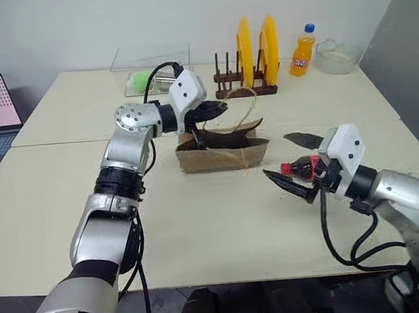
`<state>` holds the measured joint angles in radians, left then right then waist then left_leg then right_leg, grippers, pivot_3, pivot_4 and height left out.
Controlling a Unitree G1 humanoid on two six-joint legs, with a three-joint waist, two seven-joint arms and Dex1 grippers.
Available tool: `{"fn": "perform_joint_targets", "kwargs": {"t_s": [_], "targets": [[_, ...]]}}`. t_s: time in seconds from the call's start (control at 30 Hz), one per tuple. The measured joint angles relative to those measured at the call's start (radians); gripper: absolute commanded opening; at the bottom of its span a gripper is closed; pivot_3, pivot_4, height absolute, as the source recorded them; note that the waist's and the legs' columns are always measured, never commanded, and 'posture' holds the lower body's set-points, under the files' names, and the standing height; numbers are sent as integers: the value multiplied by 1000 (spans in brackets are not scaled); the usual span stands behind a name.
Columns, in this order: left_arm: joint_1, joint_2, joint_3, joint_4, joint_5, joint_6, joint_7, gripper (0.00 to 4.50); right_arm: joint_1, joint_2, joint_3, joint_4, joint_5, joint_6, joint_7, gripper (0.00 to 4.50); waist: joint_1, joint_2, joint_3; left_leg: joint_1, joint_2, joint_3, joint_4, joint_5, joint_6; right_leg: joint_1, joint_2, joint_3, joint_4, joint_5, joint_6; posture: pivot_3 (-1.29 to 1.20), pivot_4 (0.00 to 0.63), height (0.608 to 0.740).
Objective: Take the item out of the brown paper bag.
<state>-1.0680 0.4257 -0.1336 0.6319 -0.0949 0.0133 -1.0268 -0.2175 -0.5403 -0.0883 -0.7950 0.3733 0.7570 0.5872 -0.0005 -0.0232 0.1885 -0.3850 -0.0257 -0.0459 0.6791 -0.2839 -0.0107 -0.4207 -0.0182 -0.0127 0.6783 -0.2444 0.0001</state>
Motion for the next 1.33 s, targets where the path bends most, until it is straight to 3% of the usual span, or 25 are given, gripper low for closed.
{"fn": "perform_joint_targets", "kwargs": {"t_s": [0.13,0.33,0.53,0.83,1.0,1.13,1.33], "targets": [[-22,2,-8,48,19,-30,-21,2042,1,70,53,-5,-33,-17,-93,4500,-5,0,0,0,0,0,0,0,0,0,0,0,0,0,0,0,150,740],[-26,19,13,79,23,-63,0,3742,-2,89,81,11,-56,-51,-146,4500,-5,0,0,0,0,0,0,0,0,0,0,0,0,0,0,0,150,740],[21,109,90,-145,-24,20,14,3742,-4,88,80,58,-77,-108,-153,4500,-8,0,0,1,1,0,-1,0,0,0,1,1,0,0,0,0,150,740],[452,147,336,-722,-104,448,345,3742,60,91,61,123,-109,-281,-153,4500,-16,0,0,2,1,-1,-2,0,0,1,0,1,0,0,0,0,150,740],[851,28,407,-1062,-65,539,563,3742,262,103,38,116,-117,-397,-136,4500,-3,0,-1,2,1,0,-1,0,0,1,0,2,-1,0,0,0,150,740],[1080,-64,416,-1159,-39,517,656,3742,327,164,31,133,-119,-457,-157,4500,-2,0,-2,8,1,-1,-1,-1,0,7,0,1,-1,-2,2,0,150,740],[1216,-141,412,-1171,-24,419,732,3742,347,217,33,172,-130,-492,-207,4500,0,0,-2,11,1,-2,-2,-1,0,11,0,0,-3,-3,1,0,150,740]]}}
